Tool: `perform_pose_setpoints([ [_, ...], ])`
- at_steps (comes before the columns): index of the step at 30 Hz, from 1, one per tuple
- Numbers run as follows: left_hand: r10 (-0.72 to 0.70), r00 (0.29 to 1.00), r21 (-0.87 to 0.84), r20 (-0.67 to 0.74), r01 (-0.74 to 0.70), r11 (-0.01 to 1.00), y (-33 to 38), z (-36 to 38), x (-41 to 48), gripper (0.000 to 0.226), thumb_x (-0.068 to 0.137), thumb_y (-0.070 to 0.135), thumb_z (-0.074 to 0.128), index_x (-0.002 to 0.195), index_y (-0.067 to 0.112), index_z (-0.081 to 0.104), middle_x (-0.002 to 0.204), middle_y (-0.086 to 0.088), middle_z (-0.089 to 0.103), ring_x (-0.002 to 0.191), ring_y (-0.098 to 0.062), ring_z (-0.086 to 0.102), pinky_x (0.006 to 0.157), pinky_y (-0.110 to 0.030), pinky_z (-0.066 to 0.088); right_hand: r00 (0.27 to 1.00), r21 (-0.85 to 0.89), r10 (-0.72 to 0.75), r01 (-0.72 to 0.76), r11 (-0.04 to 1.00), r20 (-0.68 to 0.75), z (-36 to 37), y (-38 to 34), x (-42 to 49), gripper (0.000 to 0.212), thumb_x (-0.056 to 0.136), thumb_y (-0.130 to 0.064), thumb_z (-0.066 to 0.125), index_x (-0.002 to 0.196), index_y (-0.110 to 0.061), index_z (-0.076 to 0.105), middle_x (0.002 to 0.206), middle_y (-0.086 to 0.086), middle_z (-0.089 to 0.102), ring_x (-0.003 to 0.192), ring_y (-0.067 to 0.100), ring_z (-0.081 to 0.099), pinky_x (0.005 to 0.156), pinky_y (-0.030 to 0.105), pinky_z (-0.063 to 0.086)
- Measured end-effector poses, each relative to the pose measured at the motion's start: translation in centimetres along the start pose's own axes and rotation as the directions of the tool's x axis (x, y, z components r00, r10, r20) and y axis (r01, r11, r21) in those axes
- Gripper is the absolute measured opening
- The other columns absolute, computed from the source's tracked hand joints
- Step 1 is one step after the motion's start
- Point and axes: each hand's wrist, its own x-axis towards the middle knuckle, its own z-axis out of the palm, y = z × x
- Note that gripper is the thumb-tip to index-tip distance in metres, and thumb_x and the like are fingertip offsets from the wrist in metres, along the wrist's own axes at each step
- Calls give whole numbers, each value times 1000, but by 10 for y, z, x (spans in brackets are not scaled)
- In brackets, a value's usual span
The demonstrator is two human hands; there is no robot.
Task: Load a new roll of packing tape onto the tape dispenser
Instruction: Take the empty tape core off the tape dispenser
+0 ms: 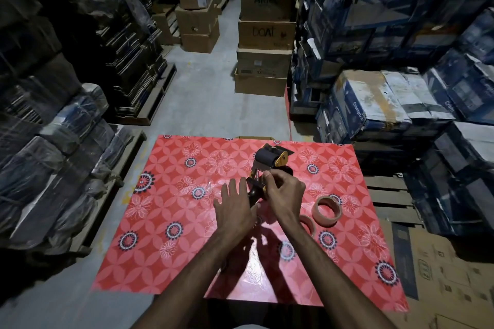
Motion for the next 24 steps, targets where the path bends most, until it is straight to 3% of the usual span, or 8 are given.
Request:
perform_pose_setpoints([
  [3,64,995,-171,78,-49,984,-4,5,5,98,106,39,61,168,26,-14,178,-17,7,139,-44,55,99,-50,55,1000,6,-3,3,1000,-1,1,5,-2,9,94,-19,76,96,-16,85,83,-13,77,77,-6,69,76,17,55],
  [6,133,991,-114,26,-129,985,-1,11,0,101,108,34,57,164,32,-27,176,-15,18,112,-45,69,80,-44,54,999,-14,16,-16,1000,-30,2,11,-5,11,93,-21,77,100,-19,85,90,-9,81,83,5,74,79,33,61],
  [11,57,998,24,16,-57,998,11,0,-8,88,108,24,51,169,13,-12,159,-13,49,115,-43,67,87,-46,50,985,-187,-168,172,967,40,2,13,-11,25,88,-10,76,106,-25,83,106,-7,81,93,19,76,75,38,60],
  [13,61,998,95,16,-62,994,14,-1,-10,89,106,19,53,168,9,-9,154,-12,54,115,-40,68,82,-42,47,975,-219,-219,223,950,45,0,18,-13,25,89,-11,75,108,-26,82,106,-6,81,91,20,76,70,37,59],
  [20,117,992,274,-36,-103,956,6,1,-11,109,91,11,66,168,5,-11,177,-14,16,85,-25,75,63,-34,36,944,-230,-326,328,916,50,-4,31,-17,24,91,-12,78,111,-26,80,103,-10,80,88,15,76,67,33,59],
  [24,161,979,286,-122,-121,951,-6,1,-11,110,87,1,58,163,7,-20,179,-10,6,59,-20,58,54,-32,33,960,-137,-279,281,950,33,-7,35,-23,21,95,-24,79,116,-25,79,111,-13,79,92,5,74,76,25,58],
])
